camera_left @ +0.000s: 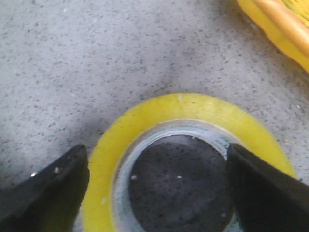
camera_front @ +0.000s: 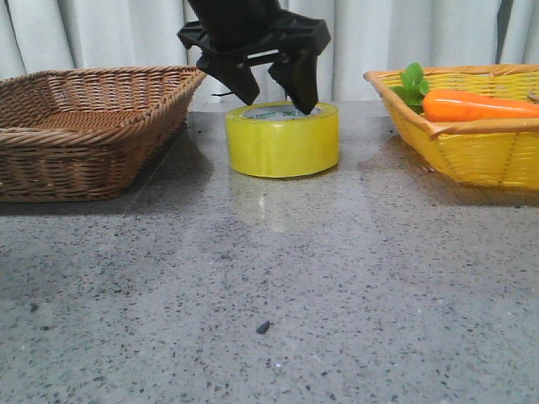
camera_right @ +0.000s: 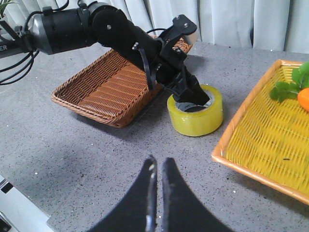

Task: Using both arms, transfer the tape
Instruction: 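Close the left gripper on the tape roll's rim, then lift the tape roll with the left gripper and drop it into the brown basket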

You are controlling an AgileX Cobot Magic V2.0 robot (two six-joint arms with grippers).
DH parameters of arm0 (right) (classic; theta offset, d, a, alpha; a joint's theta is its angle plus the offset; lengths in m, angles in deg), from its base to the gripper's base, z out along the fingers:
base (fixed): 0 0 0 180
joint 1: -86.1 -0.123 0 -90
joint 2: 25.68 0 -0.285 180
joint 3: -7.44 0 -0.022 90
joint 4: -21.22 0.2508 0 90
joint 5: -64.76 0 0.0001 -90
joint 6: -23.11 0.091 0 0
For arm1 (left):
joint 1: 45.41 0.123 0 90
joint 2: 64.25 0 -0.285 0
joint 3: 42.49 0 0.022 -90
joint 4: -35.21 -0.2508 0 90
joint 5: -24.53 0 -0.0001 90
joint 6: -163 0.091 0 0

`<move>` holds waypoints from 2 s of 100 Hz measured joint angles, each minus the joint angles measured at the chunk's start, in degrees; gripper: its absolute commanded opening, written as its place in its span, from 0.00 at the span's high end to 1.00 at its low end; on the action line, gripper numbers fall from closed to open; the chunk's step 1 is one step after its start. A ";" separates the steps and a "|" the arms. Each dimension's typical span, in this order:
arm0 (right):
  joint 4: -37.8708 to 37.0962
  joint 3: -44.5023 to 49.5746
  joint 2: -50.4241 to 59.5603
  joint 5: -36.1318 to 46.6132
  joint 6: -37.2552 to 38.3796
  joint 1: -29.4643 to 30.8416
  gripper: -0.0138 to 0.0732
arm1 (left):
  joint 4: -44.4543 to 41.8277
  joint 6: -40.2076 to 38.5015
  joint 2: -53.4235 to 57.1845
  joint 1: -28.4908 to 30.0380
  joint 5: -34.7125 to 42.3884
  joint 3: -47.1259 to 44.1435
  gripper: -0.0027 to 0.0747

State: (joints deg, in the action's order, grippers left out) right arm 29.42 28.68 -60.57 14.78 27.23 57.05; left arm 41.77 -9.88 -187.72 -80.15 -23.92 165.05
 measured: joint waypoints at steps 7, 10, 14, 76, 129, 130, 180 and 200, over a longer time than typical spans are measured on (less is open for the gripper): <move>0.00 0.00 0.00 0.00 0.00 0.00 0.91 | -0.24 -0.75 -0.42 0.70 -2.69 0.06 0.26; 0.00 0.00 0.00 0.00 0.00 0.00 0.91 | -0.36 -0.86 -0.92 1.04 -3.68 0.06 0.26; 0.00 0.00 0.00 0.00 0.00 0.00 0.91 | -0.50 -0.85 -1.32 1.30 -4.42 -0.06 0.26; 0.14 0.00 0.00 0.00 0.00 0.00 0.91 | 0.54 -0.12 -1.52 1.44 -5.74 0.28 0.99; 0.23 0.00 0.00 -1.06 0.00 0.00 0.91 | -6.56 1.69 17.64 9.27 -13.67 10.39 0.99; 0.23 0.00 0.00 -1.06 0.00 0.00 0.91 | -6.98 1.73 17.93 9.90 -14.06 9.89 0.99; 0.52 0.00 0.00 -6.51 0.00 0.00 0.91 | -8.14 1.85 18.99 19.45 -5.37 -19.59 0.94; -0.21 0.00 0.00 -6.06 -0.27 0.00 0.91 | -7.29 -1.27 19.98 19.45 -1.48 -19.81 0.50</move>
State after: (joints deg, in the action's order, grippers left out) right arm 29.21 28.68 -60.57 8.71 26.96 57.05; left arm 34.48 -11.15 -167.74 -60.70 -25.40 145.24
